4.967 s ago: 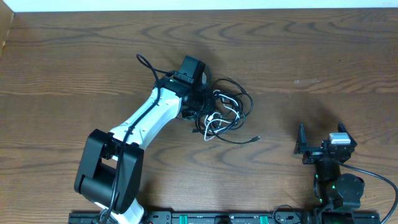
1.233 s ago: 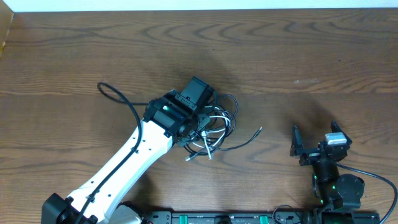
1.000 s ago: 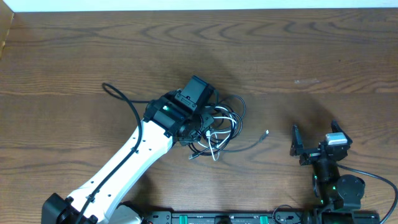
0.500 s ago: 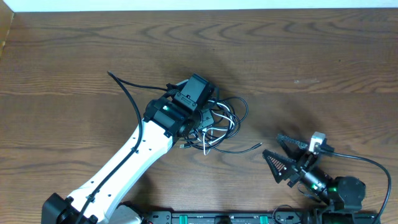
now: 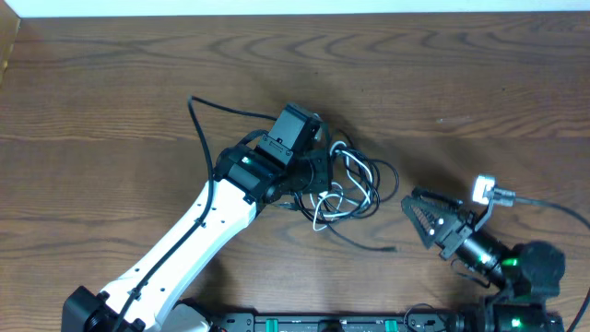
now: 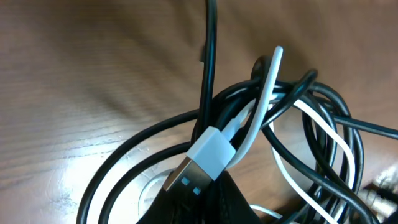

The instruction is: Untangle cables

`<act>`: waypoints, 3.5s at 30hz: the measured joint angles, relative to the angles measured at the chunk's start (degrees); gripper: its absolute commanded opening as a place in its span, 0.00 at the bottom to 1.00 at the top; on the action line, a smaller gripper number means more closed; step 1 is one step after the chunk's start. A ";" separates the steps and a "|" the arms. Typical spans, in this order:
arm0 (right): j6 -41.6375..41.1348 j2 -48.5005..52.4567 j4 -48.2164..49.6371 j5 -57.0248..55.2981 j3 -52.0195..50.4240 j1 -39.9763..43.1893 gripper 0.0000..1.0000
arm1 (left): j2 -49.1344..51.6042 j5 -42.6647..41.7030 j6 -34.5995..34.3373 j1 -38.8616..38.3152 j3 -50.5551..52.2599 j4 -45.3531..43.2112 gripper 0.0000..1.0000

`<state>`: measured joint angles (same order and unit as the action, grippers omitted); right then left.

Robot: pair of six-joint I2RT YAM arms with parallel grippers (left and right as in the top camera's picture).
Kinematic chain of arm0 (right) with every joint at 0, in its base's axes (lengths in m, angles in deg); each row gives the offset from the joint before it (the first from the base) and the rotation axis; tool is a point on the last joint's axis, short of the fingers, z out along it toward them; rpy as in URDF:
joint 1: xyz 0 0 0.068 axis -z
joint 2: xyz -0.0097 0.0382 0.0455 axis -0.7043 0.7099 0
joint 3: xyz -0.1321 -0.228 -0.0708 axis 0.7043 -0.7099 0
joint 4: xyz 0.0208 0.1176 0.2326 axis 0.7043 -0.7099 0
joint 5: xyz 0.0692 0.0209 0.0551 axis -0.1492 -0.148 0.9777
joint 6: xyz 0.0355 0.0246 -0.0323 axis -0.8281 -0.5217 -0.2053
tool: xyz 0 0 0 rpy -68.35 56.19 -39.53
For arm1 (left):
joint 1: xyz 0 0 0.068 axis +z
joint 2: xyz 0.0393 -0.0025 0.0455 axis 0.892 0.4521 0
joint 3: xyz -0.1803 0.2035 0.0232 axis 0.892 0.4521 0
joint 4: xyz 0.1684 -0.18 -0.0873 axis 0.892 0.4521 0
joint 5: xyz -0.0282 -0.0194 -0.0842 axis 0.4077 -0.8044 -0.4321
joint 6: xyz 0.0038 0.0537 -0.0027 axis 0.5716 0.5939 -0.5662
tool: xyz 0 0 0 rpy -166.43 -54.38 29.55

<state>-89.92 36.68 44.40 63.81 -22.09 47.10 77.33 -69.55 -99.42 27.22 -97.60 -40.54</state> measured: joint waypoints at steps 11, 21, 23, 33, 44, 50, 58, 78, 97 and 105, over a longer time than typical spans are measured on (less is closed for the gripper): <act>-0.31 28.61 2.78 3.58 6.16 -4.79 0.21 | 0.00 -3.58 7.98 0.00 0.04 -3.48 0.08; 5.44 29.38 -9.86 -19.52 6.56 -11.54 0.01 | 0.00 -7.28 10.45 -0.48 0.04 -6.43 0.08; 6.29 29.40 -10.97 -25.16 6.56 -11.54 0.02 | -0.07 -8.57 11.04 -0.48 0.04 -6.49 0.08; 13.11 25.86 -11.85 -31.10 10.60 -10.38 0.01 | -0.13 0.87 10.32 -0.26 0.04 -7.13 0.96; 20.13 25.38 -10.95 -12.15 11.91 -10.34 0.01 | -0.20 5.31 9.88 -0.22 0.04 -9.51 0.96; 20.79 25.38 -10.69 -2.01 11.91 -10.34 0.01 | -0.20 5.27 11.91 -0.22 0.04 -12.17 0.95; 18.93 25.38 -9.27 3.78 11.91 -9.94 0.01 | 1.42 5.25 22.67 -0.22 0.04 -7.21 0.77; 13.60 29.24 -3.76 5.11 11.91 -9.25 0.01 | 2.71 -8.70 26.43 -0.24 0.04 -5.11 0.75; 11.50 29.40 -5.53 6.62 12.59 -8.96 0.19 | 6.10 10.27 21.03 -0.68 0.46 -9.90 0.08; 14.73 32.26 -22.56 -27.74 12.92 -8.94 0.99 | 6.10 19.82 8.20 2.47 0.46 -7.34 0.08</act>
<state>-75.19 68.95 21.85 36.08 -9.17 38.16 83.43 -49.72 -91.22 29.69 -97.14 -47.89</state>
